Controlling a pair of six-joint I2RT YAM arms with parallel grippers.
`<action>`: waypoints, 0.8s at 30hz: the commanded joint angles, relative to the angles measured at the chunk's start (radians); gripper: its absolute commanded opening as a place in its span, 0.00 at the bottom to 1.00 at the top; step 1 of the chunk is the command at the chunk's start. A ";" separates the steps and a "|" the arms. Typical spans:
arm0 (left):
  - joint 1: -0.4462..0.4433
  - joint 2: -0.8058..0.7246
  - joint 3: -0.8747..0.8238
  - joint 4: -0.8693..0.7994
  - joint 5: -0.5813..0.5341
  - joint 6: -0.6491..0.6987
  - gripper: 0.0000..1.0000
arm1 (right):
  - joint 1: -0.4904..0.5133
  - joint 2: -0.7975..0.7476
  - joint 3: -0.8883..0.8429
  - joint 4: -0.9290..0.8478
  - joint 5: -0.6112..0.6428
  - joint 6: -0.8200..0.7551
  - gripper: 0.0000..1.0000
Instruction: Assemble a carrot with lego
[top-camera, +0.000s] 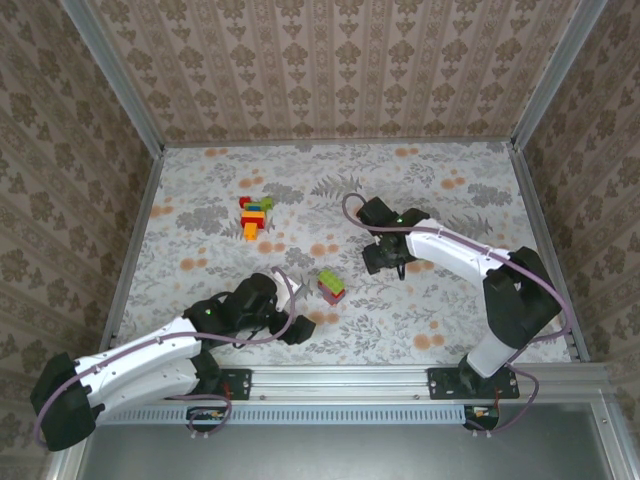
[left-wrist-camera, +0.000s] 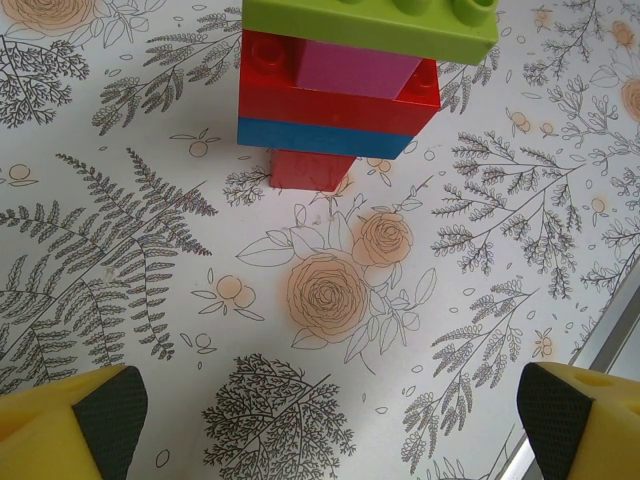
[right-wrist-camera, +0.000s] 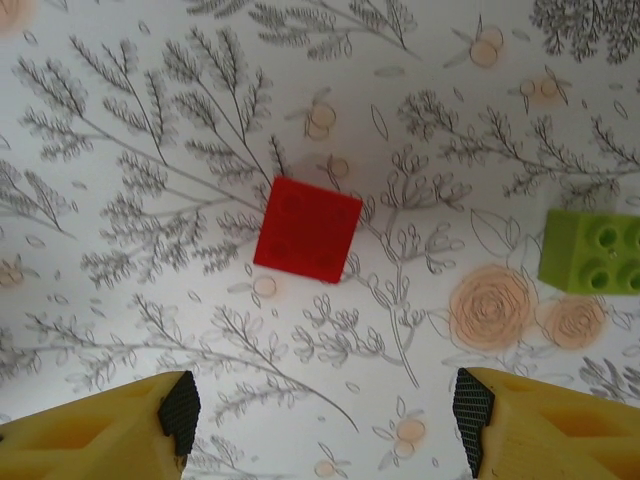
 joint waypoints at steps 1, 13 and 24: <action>-0.008 -0.012 -0.003 -0.004 -0.014 0.000 0.99 | -0.019 0.039 0.001 0.065 -0.023 0.032 0.70; -0.008 -0.011 -0.003 -0.002 -0.012 0.000 1.00 | -0.059 0.174 0.052 0.101 -0.085 0.029 0.67; -0.007 -0.008 -0.003 0.000 -0.014 0.000 1.00 | -0.082 0.220 0.073 0.122 -0.108 0.025 0.53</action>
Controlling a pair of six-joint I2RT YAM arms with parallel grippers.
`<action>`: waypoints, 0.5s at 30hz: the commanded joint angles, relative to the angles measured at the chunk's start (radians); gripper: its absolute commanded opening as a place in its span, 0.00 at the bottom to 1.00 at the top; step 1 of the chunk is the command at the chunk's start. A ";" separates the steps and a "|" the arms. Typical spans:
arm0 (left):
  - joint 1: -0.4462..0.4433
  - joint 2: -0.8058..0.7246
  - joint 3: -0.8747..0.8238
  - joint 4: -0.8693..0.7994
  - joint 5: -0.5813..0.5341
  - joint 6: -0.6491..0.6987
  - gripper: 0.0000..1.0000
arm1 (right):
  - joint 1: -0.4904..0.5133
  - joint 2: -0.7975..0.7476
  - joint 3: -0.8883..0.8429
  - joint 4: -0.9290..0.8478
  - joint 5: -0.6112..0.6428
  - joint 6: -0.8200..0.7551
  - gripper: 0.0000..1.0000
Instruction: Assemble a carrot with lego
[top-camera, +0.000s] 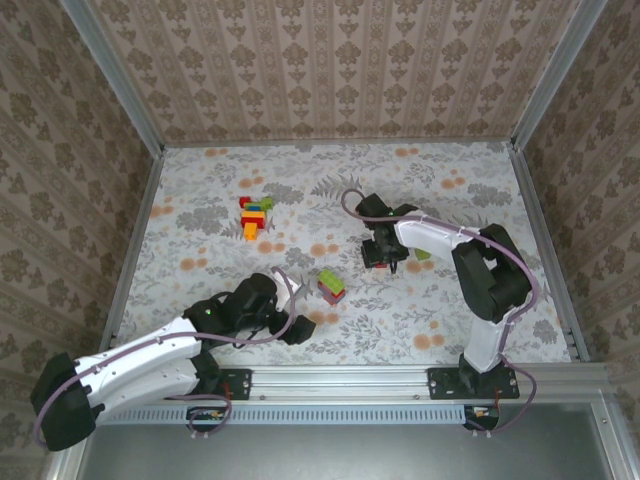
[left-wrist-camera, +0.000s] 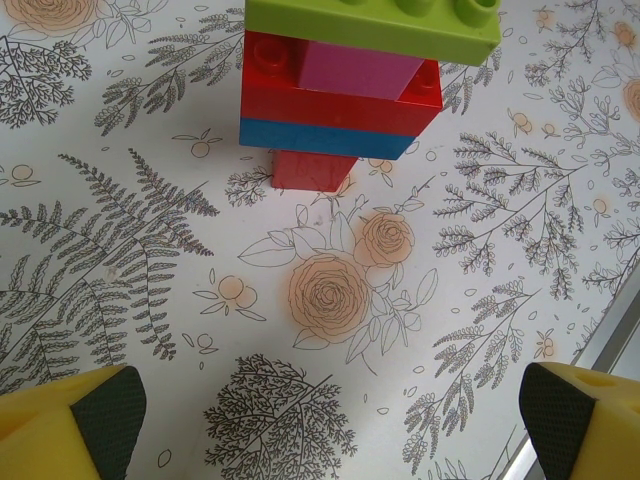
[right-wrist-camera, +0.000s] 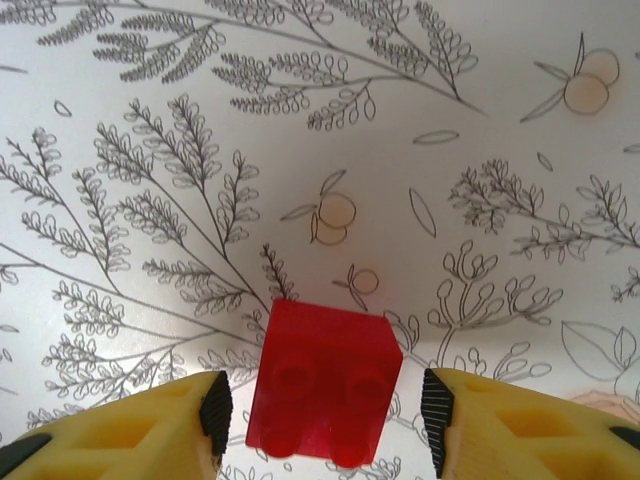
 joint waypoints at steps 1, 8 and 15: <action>-0.007 -0.008 -0.003 0.000 -0.014 0.000 1.00 | -0.009 0.020 0.028 0.010 -0.021 0.013 0.52; -0.006 -0.006 -0.003 0.002 -0.013 0.002 1.00 | -0.014 0.028 0.026 0.005 -0.032 0.011 0.48; -0.006 -0.006 -0.002 0.003 -0.014 0.005 1.00 | -0.019 0.033 0.010 0.014 -0.033 0.013 0.46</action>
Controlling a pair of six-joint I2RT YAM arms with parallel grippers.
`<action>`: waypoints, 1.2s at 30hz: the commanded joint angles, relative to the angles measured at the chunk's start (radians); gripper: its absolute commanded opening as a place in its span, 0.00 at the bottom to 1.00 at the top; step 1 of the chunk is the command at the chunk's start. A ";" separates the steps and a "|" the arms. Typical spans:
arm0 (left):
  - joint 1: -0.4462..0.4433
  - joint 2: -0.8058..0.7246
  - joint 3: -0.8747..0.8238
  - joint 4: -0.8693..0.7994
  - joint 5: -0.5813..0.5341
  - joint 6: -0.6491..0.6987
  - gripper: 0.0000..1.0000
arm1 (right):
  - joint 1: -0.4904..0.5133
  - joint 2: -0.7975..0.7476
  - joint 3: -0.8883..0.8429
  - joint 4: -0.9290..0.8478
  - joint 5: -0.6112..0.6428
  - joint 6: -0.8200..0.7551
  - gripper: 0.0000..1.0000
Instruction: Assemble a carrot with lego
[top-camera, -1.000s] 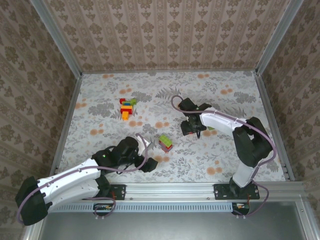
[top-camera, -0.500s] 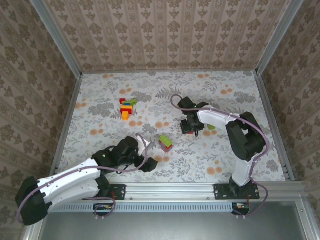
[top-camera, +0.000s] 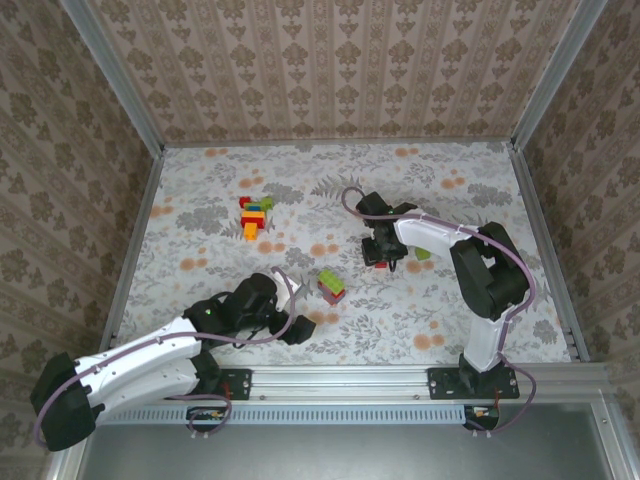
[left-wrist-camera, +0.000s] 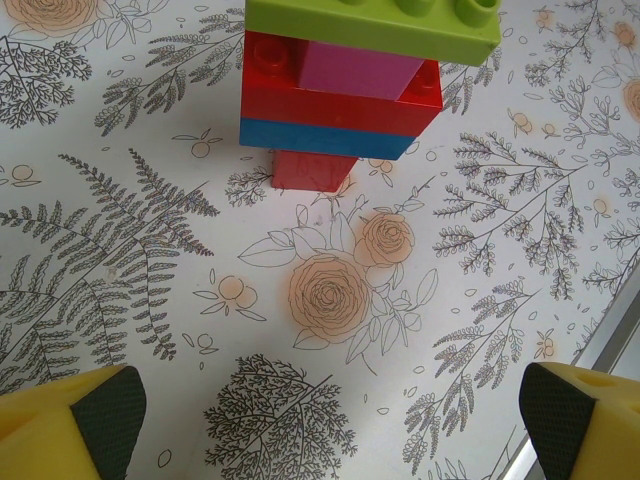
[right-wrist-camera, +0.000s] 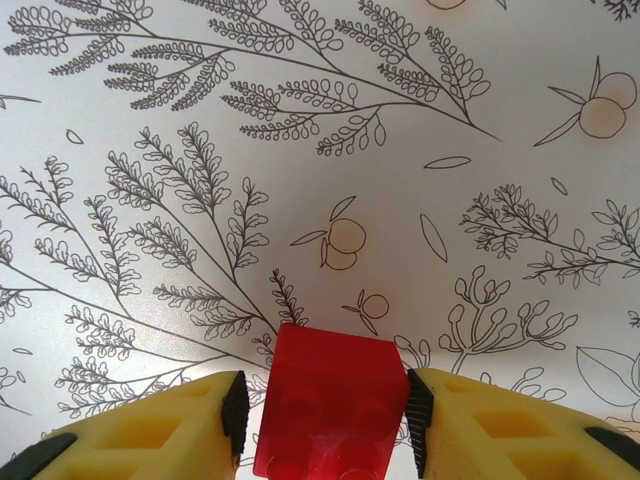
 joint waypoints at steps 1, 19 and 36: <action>-0.007 -0.006 -0.003 0.003 -0.016 0.004 1.00 | -0.010 0.018 -0.001 0.005 -0.012 0.013 0.43; -0.007 -0.008 -0.004 0.005 -0.016 0.003 1.00 | -0.013 0.032 0.002 -0.006 -0.022 0.009 0.39; -0.007 -0.007 -0.003 0.004 -0.016 0.004 1.00 | -0.021 -0.028 -0.019 -0.011 -0.040 0.007 0.45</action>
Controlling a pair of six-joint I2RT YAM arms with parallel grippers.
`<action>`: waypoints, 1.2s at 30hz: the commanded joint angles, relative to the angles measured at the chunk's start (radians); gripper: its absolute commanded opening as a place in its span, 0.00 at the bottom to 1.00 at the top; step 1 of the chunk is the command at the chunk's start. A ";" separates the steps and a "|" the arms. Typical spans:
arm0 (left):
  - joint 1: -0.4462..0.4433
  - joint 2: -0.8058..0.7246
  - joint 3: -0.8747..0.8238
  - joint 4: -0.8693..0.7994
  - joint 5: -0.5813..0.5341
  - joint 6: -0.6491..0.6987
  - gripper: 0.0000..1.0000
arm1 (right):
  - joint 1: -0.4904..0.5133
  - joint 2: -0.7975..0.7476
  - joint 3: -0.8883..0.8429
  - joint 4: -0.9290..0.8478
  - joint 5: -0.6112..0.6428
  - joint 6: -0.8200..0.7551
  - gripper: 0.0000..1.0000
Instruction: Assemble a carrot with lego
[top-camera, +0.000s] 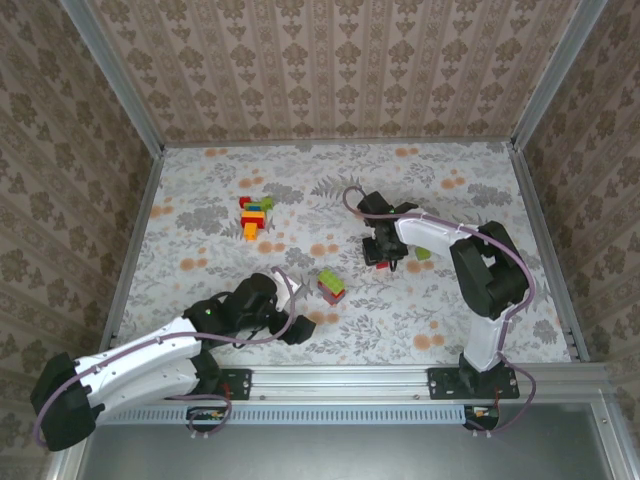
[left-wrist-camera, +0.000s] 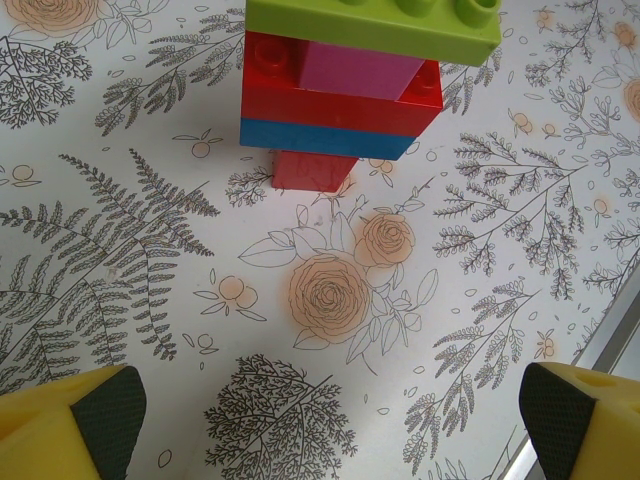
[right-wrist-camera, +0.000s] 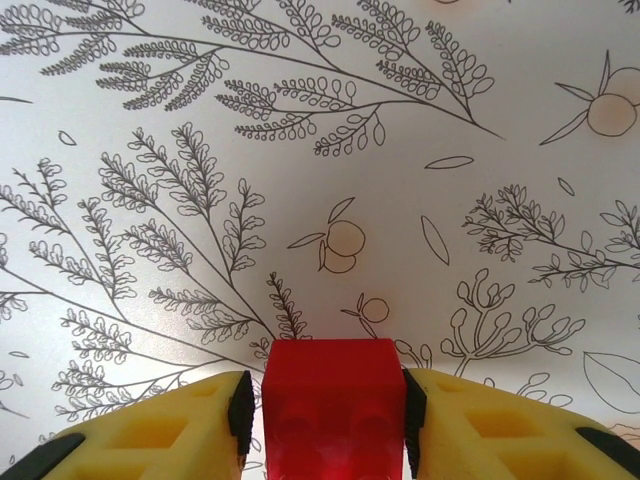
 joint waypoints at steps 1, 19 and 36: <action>-0.006 -0.007 -0.003 0.004 -0.015 0.003 1.00 | -0.011 -0.029 -0.018 -0.013 -0.019 0.006 0.44; -0.006 -0.007 -0.003 0.003 -0.016 0.005 1.00 | -0.015 -0.010 -0.026 -0.016 -0.037 -0.005 0.47; -0.006 -0.006 -0.003 0.003 -0.017 0.003 1.00 | -0.023 -0.029 -0.049 -0.015 -0.042 -0.011 0.34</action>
